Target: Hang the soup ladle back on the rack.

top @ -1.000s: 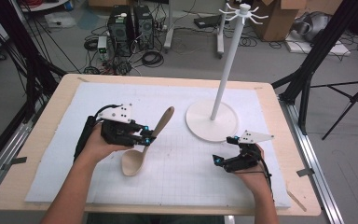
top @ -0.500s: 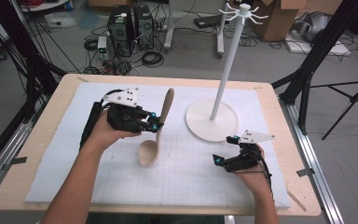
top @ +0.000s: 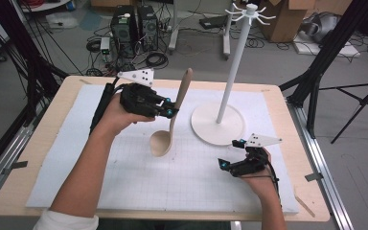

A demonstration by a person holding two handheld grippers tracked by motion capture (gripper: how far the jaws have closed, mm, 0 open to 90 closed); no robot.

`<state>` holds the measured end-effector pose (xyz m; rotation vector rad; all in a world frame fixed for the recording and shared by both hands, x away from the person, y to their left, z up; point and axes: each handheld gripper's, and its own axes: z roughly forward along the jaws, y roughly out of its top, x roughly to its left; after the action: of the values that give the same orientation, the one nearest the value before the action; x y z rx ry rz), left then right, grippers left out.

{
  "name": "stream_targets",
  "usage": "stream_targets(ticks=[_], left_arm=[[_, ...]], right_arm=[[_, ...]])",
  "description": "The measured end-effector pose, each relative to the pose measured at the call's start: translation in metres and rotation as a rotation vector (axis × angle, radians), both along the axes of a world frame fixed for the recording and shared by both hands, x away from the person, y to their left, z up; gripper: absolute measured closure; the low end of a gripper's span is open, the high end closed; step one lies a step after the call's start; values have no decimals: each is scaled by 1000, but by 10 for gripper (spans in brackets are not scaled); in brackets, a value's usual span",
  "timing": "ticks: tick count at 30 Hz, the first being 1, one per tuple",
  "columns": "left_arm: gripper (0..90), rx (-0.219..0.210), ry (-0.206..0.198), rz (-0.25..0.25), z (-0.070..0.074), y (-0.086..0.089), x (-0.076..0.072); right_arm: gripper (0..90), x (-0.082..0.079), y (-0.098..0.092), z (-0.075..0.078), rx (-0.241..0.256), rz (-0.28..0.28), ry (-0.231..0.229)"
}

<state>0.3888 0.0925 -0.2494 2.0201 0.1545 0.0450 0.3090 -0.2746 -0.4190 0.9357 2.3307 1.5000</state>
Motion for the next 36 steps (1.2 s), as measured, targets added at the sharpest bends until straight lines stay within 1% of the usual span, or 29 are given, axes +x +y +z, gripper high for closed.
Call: stream_targets(ticks=[2, 4, 7, 8, 15, 17, 19, 22, 23, 25, 26, 33, 34, 36], left_arm=[[763, -8, 4, 1, 5, -5, 4], [763, -4, 9, -1, 10, -10, 9], [763, 7, 1, 1, 18, -17, 17], [763, 3, 9, 7, 22, -19, 20], [763, 16, -8, 10, 41, -29, 37], [763, 22, -9, 11, 45, -32, 40], [763, 19, -12, 10, 48, -35, 43], [763, 29, -13, 6, 52, -38, 48], [763, 29, -12, 9, 53, -38, 49], [763, 26, -16, 8, 57, -40, 52], [763, 17, -13, 8, 59, -42, 53], [763, 31, -24, 1, 69, -53, 58], [763, 25, -26, 3, 70, -55, 58], [763, 32, -24, -2, 73, -58, 60]], right_arm=[[4, 0, 0, 0, -1, 1, 1], [3, 0, 0, 0, 0, 1, 0], [4, 0, -1, 0, 3, -1, -4], [3, 0, -1, 0, 4, 0, -3], [3, 0, 0, 0, 4, 3, 4], [3, 0, 0, 0, 1, 3, -1], [3, 0, 1, 0, 3, 6, 3], [3, -1, 1, 0, 5, 7, 3], [3, 0, 0, 0, 4, 7, -3], [3, -1, 0, 0, 10, 5, 4], [3, -1, 0, 0, 9, 5, 3], [3, -3, 0, -1, 9, 6, 4], [3, -3, 0, -1, 7, 8, -1], [3, -5, 1, -2, 1, 8, 4]])
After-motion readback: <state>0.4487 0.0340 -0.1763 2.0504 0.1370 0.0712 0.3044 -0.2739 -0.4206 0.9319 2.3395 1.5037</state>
